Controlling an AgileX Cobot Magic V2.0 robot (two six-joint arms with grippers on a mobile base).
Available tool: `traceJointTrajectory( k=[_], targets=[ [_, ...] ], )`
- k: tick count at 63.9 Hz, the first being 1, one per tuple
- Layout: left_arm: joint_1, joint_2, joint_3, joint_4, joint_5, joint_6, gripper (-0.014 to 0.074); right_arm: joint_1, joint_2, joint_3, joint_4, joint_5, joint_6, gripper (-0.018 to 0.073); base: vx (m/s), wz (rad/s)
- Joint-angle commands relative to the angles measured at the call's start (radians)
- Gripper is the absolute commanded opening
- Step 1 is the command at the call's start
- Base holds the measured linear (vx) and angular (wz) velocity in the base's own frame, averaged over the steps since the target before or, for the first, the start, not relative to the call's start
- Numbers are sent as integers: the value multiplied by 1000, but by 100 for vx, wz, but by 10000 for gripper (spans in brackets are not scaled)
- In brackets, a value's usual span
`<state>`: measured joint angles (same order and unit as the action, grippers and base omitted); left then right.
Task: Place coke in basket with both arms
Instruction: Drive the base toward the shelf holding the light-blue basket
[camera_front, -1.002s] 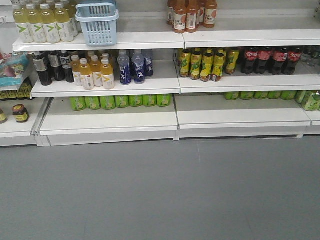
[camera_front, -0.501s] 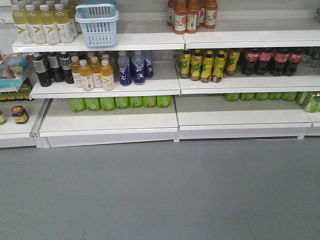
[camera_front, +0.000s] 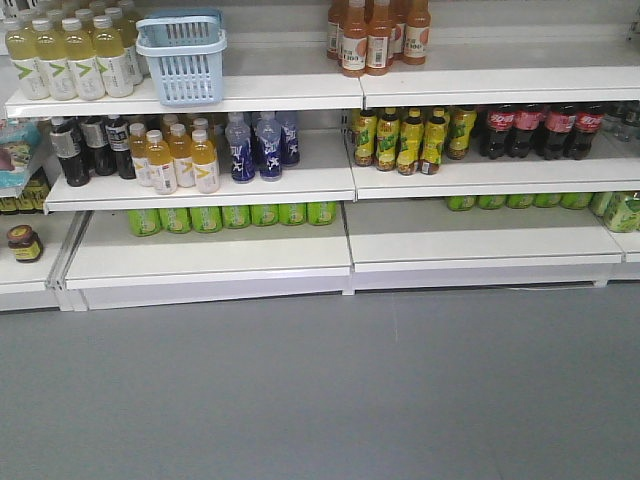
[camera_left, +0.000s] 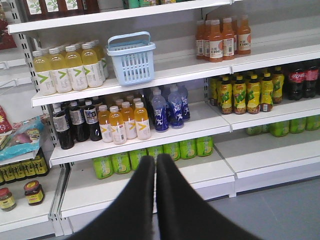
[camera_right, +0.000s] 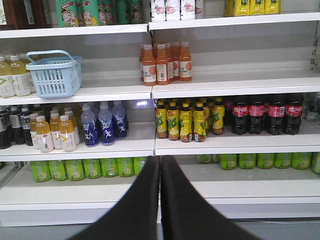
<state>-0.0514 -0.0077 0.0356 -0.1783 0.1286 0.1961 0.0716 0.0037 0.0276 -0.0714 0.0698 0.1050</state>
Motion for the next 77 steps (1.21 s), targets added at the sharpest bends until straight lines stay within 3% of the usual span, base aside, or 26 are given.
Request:
traceJointTrajectory(
  k=[1,77],
  targets=[
    [-4,-19,-34,-2,-66,-5,-6,0,11,8,-4,-70,-10,-10,11,-5],
    [-4,-19,-34,-2,-66,-5,-6,0,11,8,-4,-70,-10,-10,5,-1]
  ],
)
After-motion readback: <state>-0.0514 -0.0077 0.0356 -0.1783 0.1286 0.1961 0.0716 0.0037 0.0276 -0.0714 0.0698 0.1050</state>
